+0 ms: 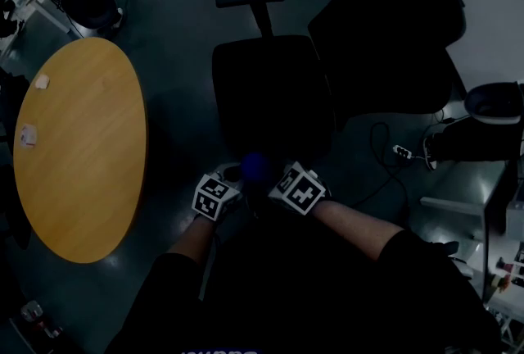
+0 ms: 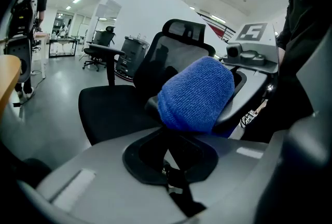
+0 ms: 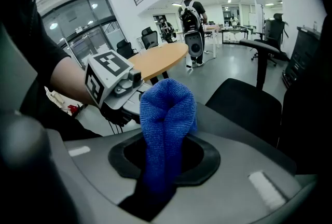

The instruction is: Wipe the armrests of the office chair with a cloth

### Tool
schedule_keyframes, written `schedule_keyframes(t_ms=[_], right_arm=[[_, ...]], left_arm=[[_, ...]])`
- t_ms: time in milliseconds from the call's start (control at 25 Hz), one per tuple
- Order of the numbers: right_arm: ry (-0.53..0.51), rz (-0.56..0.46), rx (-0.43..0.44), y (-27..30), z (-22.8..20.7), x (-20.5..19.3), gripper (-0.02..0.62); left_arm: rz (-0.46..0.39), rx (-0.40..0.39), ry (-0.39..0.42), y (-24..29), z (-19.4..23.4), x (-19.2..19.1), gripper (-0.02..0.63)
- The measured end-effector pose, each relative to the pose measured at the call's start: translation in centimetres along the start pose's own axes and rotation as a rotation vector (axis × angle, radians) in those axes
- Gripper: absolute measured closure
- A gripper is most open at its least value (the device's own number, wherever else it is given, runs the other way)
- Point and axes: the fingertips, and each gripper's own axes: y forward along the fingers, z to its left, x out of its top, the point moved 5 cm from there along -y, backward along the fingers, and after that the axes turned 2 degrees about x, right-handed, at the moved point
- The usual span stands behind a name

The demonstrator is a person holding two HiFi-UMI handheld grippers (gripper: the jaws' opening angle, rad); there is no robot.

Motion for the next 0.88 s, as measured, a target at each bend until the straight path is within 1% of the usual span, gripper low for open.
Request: schedule_keyframes(t_ms=[80,160,240,320,440,520,680,880], right_arm=[[-0.012,0.005,0.018,0.4,0.3,0.5,0.486],[0.014,-0.009,0.045,0.4,0.1,0.9,0.486],[0.061,-0.052,0.1,0.1,0.1,1.4,0.486],[0.076,-0.105,0.145,-1.0,0.1,2.2,0.486],[0.085,-0.164,0.147,-3.4,-0.6,3.6,0.485],[0.104,-0.208,0.143,-5.2,-1.5,4.5,0.486],[0.132,-0.287,0.133,-8.6,-4.9,6.0,0.486],[0.167,-0.346,0.116,-12.4,-11.8,7.4,0.486]], left_arm=[[0.003,-0.008,-0.004,0.2,-0.3,-0.1,0.589],[0.004,-0.009,-0.013,0.4,-0.3,-0.2,0.589],[0.01,-0.009,-0.019,0.5,-0.2,-0.2,0.589],[0.016,-0.015,-0.013,0.4,-0.3,0.0,0.589],[-0.008,-0.027,-0.014,-0.3,-0.4,1.1,0.589],[-0.033,-0.017,-0.03,-0.9,-0.1,2.0,0.589],[-0.062,0.038,-0.063,-1.6,1.2,4.1,0.589],[-0.087,0.13,-0.078,-1.7,3.4,8.4,0.589]])
